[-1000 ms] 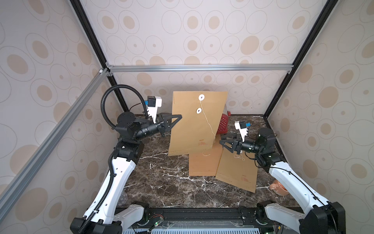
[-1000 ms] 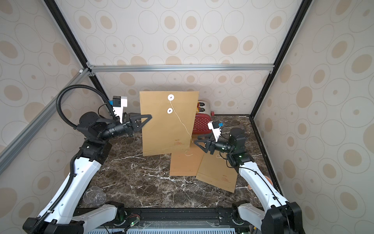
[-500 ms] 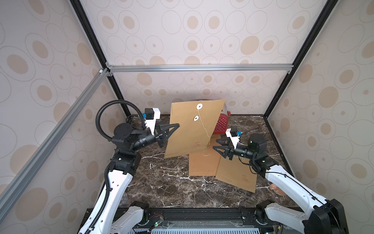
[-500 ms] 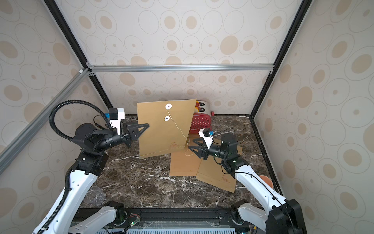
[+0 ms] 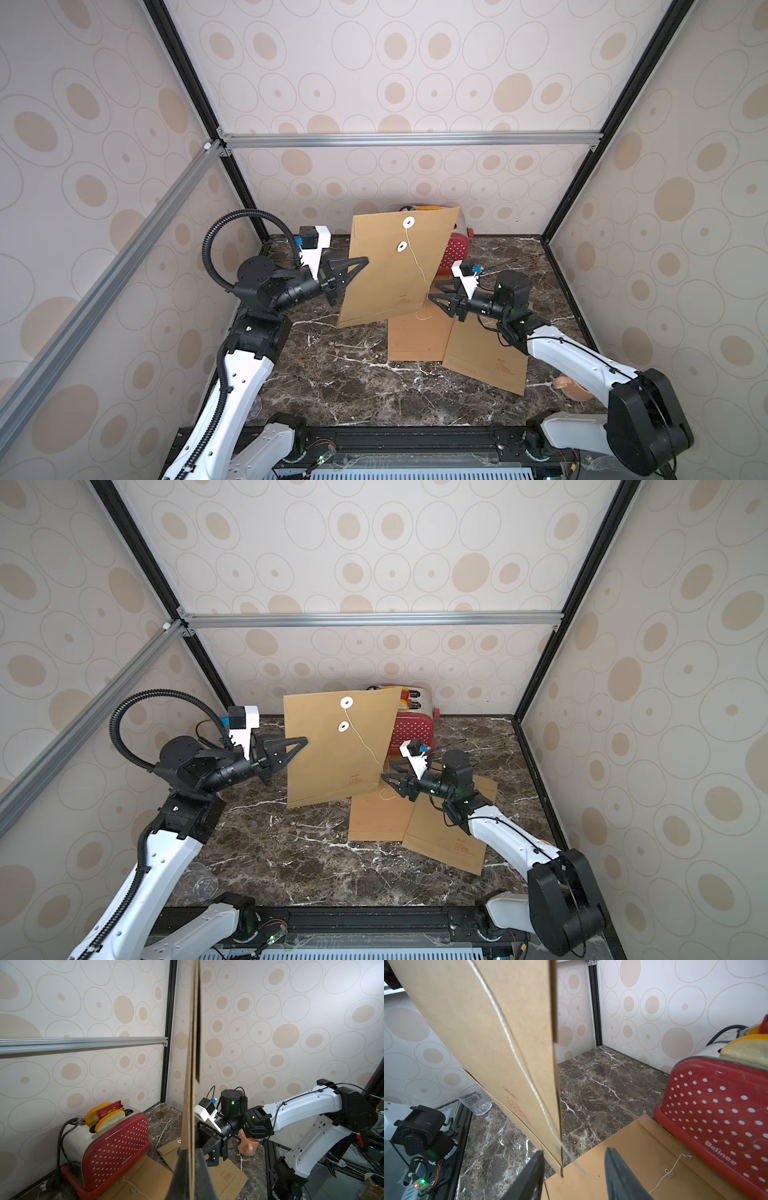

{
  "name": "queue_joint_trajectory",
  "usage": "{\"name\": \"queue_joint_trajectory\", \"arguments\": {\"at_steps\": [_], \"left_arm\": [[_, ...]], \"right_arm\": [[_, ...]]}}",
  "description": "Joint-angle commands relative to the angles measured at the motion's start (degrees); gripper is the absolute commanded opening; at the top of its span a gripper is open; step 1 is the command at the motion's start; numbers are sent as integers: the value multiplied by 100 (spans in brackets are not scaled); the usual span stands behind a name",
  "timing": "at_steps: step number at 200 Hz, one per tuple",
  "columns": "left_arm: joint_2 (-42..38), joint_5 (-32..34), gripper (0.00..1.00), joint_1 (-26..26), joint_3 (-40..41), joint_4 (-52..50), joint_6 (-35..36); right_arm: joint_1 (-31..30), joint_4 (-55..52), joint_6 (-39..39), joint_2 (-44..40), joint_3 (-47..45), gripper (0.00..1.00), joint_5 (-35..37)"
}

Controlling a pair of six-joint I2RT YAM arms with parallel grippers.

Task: Close the mouth of the file bag
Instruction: Close the file bag.

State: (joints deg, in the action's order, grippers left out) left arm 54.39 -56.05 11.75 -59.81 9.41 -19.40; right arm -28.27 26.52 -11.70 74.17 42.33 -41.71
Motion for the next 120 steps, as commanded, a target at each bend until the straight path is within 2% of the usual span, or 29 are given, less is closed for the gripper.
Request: {"name": "queue_joint_trajectory", "arguments": {"at_steps": [1,27,94,120], "left_arm": [[-113,-4,0,30,-22,272,15],[-122,-2,0,34,-13,263,7],[-124,55,0,30,-4,255,14],[-122,112,0,29,-13,158,67]], "right_arm": [[-106,350,-128,115,168,49,-78],[-117,356,-53,133,126,46,43],[-115,266,-32,247,127,9,-60],[-113,198,-1,142,49,0,-31]]}}
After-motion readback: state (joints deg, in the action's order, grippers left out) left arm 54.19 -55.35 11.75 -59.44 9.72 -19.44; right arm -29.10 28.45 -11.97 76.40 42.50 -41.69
